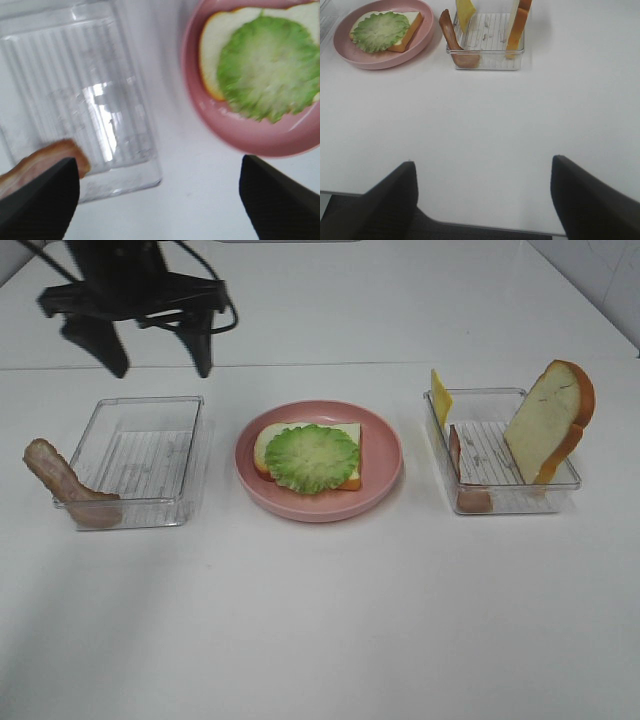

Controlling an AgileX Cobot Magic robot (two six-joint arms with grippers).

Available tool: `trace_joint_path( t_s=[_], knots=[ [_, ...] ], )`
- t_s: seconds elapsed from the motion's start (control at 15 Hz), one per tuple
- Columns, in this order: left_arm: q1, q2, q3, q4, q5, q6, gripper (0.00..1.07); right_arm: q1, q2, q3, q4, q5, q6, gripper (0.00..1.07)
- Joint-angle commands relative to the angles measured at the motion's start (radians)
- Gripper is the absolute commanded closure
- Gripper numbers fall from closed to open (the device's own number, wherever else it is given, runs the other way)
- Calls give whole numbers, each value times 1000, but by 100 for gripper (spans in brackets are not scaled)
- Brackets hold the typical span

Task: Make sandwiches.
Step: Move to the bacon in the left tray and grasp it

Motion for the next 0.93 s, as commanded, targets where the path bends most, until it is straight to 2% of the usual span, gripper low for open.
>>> trace_joint_path(
  t_s=[0.07,0.2,0.27,0.33,0.47,0.6,0.73,0.93],
  knots=[
    [93,-175,190,6,107,37,26,-3,-32,3,4,-4,2,34],
    [196,-354,380,13,83,73,26,-3,-32,3,4,-4,2,34],
    [235,-411,443,14,64,93,26,-3,-32,3,4,-4,2,34],
    [250,-430,472,14,55,101,26,-3,-32,3,4,-4,2,34],
    [323,-498,640,3,-44,149,26,-3,-32,3,4,-4,2,34],
    [353,-501,707,-25,-128,190,26,-3,-32,3,4,-4,2,34],
    [355,-495,720,-106,-223,248,26,-3,-32,3,4,-4,2,34],
    [355,-430,683,-93,-220,248,26,-3,-32,3,4,-4,2,34]
  ],
)
